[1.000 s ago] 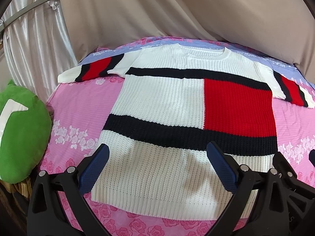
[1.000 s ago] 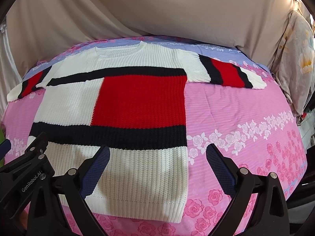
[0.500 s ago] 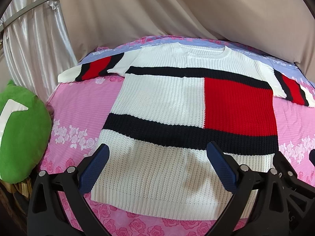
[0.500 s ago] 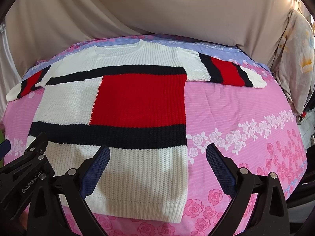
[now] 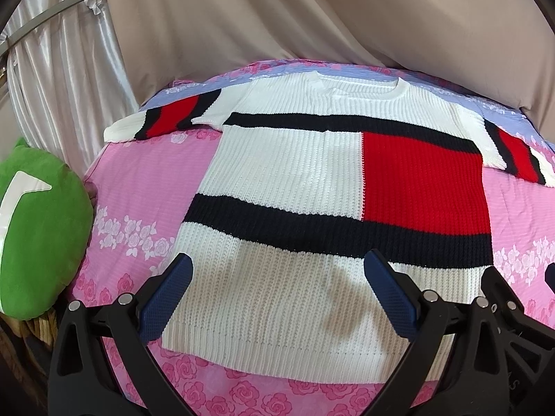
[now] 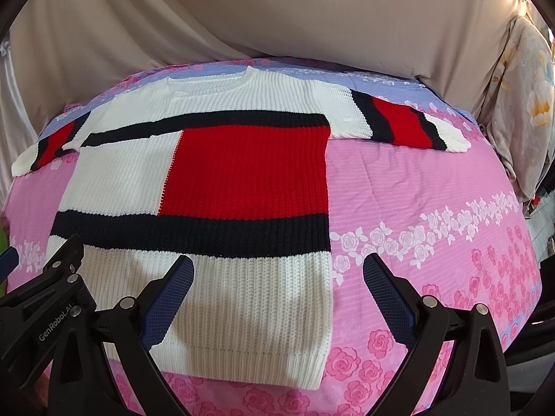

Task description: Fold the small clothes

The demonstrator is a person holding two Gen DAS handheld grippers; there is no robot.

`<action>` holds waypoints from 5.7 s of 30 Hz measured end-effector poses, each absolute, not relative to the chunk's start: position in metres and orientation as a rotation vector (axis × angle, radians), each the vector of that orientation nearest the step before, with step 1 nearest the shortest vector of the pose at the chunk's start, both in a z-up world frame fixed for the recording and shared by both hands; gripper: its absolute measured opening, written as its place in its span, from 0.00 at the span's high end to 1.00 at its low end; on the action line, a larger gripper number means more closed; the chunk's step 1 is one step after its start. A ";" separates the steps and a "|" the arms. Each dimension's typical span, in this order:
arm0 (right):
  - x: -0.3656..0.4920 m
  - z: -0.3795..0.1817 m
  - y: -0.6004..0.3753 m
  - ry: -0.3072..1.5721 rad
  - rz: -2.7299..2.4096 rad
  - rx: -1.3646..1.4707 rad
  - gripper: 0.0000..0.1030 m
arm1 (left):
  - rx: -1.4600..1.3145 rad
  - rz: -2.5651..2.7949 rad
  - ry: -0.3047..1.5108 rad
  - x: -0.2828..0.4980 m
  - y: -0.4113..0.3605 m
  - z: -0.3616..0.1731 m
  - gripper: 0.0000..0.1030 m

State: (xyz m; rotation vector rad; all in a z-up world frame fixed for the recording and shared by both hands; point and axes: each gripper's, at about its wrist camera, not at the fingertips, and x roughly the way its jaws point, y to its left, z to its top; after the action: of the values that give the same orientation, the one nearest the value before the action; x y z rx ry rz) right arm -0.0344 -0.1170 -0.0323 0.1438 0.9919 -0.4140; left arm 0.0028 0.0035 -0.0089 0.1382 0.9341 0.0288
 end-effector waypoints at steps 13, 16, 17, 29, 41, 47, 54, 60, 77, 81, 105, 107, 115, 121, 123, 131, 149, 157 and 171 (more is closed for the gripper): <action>-0.035 -0.032 -0.113 0.998 -0.414 0.142 0.06 | 0.146 0.035 0.940 0.000 0.005 -0.009 0.07; -0.036 -0.032 -0.112 1.000 -0.413 0.142 0.06 | 0.146 0.036 0.941 -0.001 0.005 -0.009 0.07; -0.036 -0.032 -0.112 1.001 -0.413 0.141 0.06 | 0.145 0.035 0.941 -0.001 0.005 -0.009 0.07; -0.034 -0.032 -0.113 1.001 -0.414 0.144 0.06 | 0.147 0.035 0.942 0.000 0.006 -0.009 0.07; -0.031 -0.035 -0.113 1.008 -0.412 0.148 0.06 | 0.158 0.045 0.948 0.010 0.001 -0.011 0.07; -0.016 -0.043 -0.130 1.036 -0.359 0.212 0.06 | 0.072 0.031 0.937 0.023 0.013 0.000 0.05; 0.014 -0.058 -0.319 0.968 -0.506 0.536 0.13 | -0.022 0.034 0.935 0.047 0.026 0.006 0.05; 0.037 -0.082 -0.517 0.881 -0.724 0.762 0.15 | 0.004 0.058 0.982 0.063 0.013 -0.010 0.05; 0.067 -0.098 -0.638 0.664 -0.729 0.957 0.93 | 0.014 0.021 1.028 0.089 -0.011 -0.026 0.05; 0.119 -0.016 -0.564 0.558 -0.409 0.817 0.93 | -0.030 0.003 1.006 0.099 -0.004 -0.020 0.05; 0.109 -0.086 -0.343 0.955 -0.305 0.451 0.53 | -0.701 -0.105 1.249 0.245 -0.009 -0.107 0.13; 0.101 -0.089 -0.353 0.955 -0.317 0.466 0.53 | -0.664 -0.118 1.201 0.241 -0.018 -0.102 0.48; 0.122 -0.096 -0.336 0.937 -0.266 0.448 0.53 | -0.579 -0.253 1.009 0.287 -0.022 -0.027 0.92; 0.153 -0.117 -0.330 0.947 -0.259 0.455 0.79 | -0.358 -0.114 0.976 0.332 -0.008 -0.038 0.92; 0.161 -0.122 -0.331 0.946 -0.242 0.502 0.85 | -0.372 -0.071 1.028 0.338 -0.002 -0.065 0.92; 0.154 -0.115 -0.343 0.939 -0.308 0.529 0.88 | -0.374 -0.044 1.085 0.335 0.006 -0.101 0.92; 0.154 -0.055 -0.314 0.819 -0.254 0.469 0.87 | -0.307 -0.061 1.067 0.322 0.017 -0.112 0.89; 0.182 -0.090 -0.315 0.923 -0.263 0.555 1.00 | -0.322 -0.079 1.049 0.320 0.020 -0.114 0.88; 0.152 -0.069 -0.239 1.017 -0.174 0.357 0.80 | -0.710 0.331 0.906 0.333 0.261 -0.087 0.39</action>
State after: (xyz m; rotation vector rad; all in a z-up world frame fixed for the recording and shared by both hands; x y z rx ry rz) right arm 0.1523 -0.2393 -0.0688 0.3572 1.0170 -0.1736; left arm 0.3331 0.2607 -0.0867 -0.7096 0.9060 0.3310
